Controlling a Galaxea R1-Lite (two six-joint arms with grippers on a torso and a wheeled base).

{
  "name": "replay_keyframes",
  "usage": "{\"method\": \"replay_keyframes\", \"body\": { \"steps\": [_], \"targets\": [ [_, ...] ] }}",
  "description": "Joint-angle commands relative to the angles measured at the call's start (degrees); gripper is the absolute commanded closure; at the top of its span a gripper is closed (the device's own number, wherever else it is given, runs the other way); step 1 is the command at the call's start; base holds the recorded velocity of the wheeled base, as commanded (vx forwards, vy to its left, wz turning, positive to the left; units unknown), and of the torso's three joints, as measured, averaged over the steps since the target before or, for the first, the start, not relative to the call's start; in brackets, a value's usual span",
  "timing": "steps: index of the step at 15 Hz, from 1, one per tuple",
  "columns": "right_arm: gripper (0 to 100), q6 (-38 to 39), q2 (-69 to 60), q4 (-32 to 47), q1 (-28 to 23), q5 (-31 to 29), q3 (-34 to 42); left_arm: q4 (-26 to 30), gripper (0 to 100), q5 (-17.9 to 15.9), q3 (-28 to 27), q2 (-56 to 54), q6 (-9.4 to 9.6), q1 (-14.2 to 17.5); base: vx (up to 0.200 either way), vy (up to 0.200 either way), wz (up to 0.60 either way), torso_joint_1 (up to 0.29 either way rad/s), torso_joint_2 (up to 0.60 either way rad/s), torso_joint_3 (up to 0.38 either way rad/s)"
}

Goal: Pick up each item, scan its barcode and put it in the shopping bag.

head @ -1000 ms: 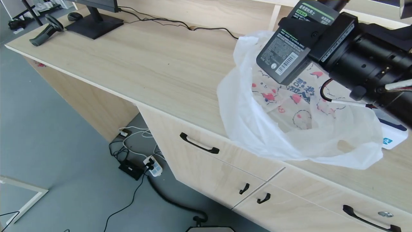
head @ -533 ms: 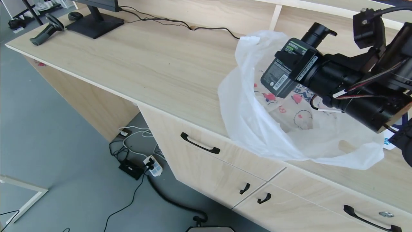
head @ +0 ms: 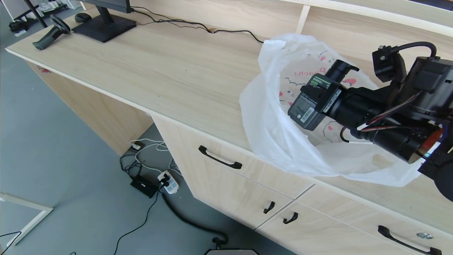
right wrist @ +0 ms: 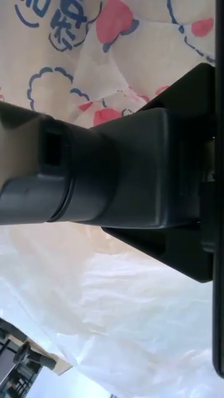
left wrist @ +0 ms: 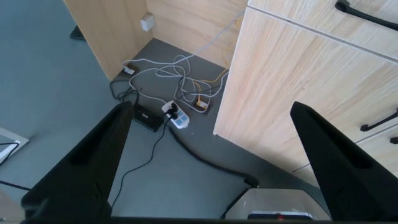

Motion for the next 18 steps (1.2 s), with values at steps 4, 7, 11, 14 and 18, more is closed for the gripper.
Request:
{"method": "replay_keyframes", "body": {
  "steps": [4, 7, 11, 14, 18],
  "targets": [
    [100, 10.47, 0.99, 5.27, 2.75, -1.62, -2.31, -0.11, 0, 0.01, 0.0, 0.09, 0.02, -0.01, 0.0, 0.0, 0.0, 0.0, 0.0, 0.0],
    [100, 15.13, 1.87, 7.47, 2.75, -0.03, -4.24, -0.11, 0, 0.01, 0.0, 0.09, 0.02, -0.01, 0.0, 0.0, 0.0, 0.0, 0.0, 0.0],
    [100, 14.87, 1.95, 9.84, 2.05, 0.58, -3.89, -0.2, 0, 0.01, 0.0, 0.09, 0.11, -0.01, 0.0, 0.0, 0.0, 0.0, 0.0, 0.0],
    [0, 13.02, 2.31, 10.19, 1.96, 0.23, -4.16, -0.11, 0, 0.01, 0.0, 0.09, 0.2, -0.01, 0.0, 0.0, 0.0, 0.0, 0.0, 0.0],
    [0, 5.38, 3.1, 10.63, 0.29, -1.7, -3.81, -0.2, 0, 0.01, 0.0, 0.09, 0.2, -0.01, 0.0, 0.0, 0.0, 0.0, 0.0, 0.0]
  ]
}}
